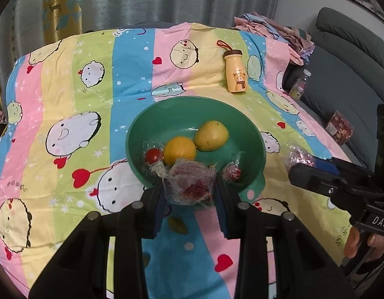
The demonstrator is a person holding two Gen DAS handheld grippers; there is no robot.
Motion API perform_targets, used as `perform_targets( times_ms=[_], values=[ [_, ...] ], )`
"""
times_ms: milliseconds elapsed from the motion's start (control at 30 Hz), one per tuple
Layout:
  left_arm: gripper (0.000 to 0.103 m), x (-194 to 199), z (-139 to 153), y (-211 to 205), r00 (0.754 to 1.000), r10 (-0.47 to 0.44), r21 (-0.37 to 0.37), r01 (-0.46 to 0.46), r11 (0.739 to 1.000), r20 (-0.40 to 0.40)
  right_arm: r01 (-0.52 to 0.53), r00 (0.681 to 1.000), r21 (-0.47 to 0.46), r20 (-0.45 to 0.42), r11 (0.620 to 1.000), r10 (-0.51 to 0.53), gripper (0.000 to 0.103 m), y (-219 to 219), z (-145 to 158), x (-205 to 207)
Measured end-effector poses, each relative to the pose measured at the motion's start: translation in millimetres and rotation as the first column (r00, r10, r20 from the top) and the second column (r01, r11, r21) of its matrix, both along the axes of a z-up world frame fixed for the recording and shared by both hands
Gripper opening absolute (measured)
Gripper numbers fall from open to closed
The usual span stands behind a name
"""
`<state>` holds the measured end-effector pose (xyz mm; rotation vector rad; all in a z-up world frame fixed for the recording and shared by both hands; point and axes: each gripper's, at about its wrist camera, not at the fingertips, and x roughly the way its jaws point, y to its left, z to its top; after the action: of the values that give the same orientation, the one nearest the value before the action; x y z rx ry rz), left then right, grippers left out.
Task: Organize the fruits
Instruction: 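Carry the held candies toward the green basin with both tools, then open the left tool over the basin while the right tool releases its candy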
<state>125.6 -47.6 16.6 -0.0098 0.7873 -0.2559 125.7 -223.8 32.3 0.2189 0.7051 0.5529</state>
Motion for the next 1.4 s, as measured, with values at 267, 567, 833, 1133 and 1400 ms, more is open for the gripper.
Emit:
perform_targets(
  times_ms=[267, 567, 833, 1133, 1400],
  values=[
    [0.035, 23, -11, -5, 1.0, 0.009, 0.05, -0.008, 0.999, -0.019, 0.014, 1.0, -0.043, -0.017, 0.999, -0.014, 0.033, 6, -7, 30],
    [0.035, 36, -18, -6, 0.999, 0.018, 0.081, -0.015, 0.997, -0.037, 0.021, 0.999, -0.087, -0.039, 0.996, -0.025, 0.033, 9, -20, 46],
    [0.036, 41, -22, -6, 0.998, 0.022, 0.1, -0.016, 0.995, -0.053, 0.03, 0.998, -0.118, -0.049, 0.993, -0.036, 0.033, 12, -26, 52],
    [0.037, 44, -25, -7, 0.998, 0.026, 0.125, -0.019, 0.992, -0.056, 0.039, 0.997, -0.14, -0.06, 0.989, -0.047, 0.033, 13, -31, 56],
    [0.037, 46, -26, -6, 0.998, 0.035, 0.125, -0.028, 0.992, -0.058, 0.058, 0.996, -0.149, -0.062, 0.987, -0.067, 0.033, 12, -31, 58]
  ],
)
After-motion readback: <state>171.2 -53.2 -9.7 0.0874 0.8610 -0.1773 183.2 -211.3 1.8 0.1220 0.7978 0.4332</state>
